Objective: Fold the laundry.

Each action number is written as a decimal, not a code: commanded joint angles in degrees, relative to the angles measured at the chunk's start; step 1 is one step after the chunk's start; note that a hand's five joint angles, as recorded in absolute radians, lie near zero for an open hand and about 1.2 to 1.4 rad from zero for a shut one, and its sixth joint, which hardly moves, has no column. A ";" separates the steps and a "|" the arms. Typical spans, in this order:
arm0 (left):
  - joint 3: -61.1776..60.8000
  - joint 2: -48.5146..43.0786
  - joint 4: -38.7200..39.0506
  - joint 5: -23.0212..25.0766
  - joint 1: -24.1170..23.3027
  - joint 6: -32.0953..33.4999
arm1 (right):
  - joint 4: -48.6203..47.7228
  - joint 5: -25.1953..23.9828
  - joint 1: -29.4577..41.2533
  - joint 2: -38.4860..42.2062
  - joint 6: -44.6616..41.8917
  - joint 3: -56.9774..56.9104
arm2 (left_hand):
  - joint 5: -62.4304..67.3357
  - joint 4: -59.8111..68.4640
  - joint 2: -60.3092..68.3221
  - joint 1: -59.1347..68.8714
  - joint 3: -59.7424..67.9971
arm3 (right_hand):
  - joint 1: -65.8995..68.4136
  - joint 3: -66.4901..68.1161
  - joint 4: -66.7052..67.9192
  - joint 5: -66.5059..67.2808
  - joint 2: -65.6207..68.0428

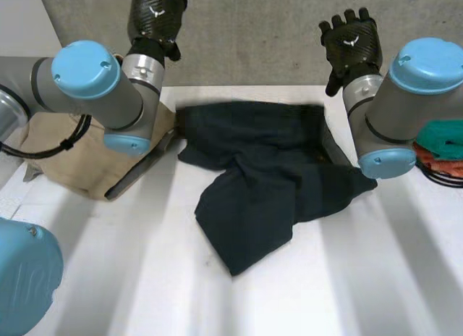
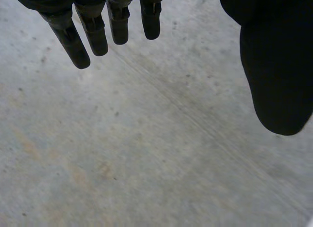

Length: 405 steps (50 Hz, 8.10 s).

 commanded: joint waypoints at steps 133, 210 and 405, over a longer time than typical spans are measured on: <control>-42.14 17.67 -0.95 -1.96 -12.13 7.96 | 21.52 -10.96 -16.50 -21.85 -6.20 37.87 | -2.54 -1.59 -1.64 -0.95 -2.00 | 2.75 3.52 3.81 3.15 3.46; -37.25 23.94 -3.92 -4.95 -16.43 -9.80 | 8.79 -24.70 -9.56 -31.10 18.69 41.68 | -0.64 0.31 0.26 0.95 -0.11 | -2.54 -1.76 -1.47 -2.13 -1.83; -26.70 10.32 -20.03 13.57 22.66 13.75 | -0.08 -35.16 -13.79 -28.19 -13.39 57.76 | -2.54 -1.59 -1.64 -0.95 -2.00 | -2.54 -1.76 -1.47 -2.13 -1.83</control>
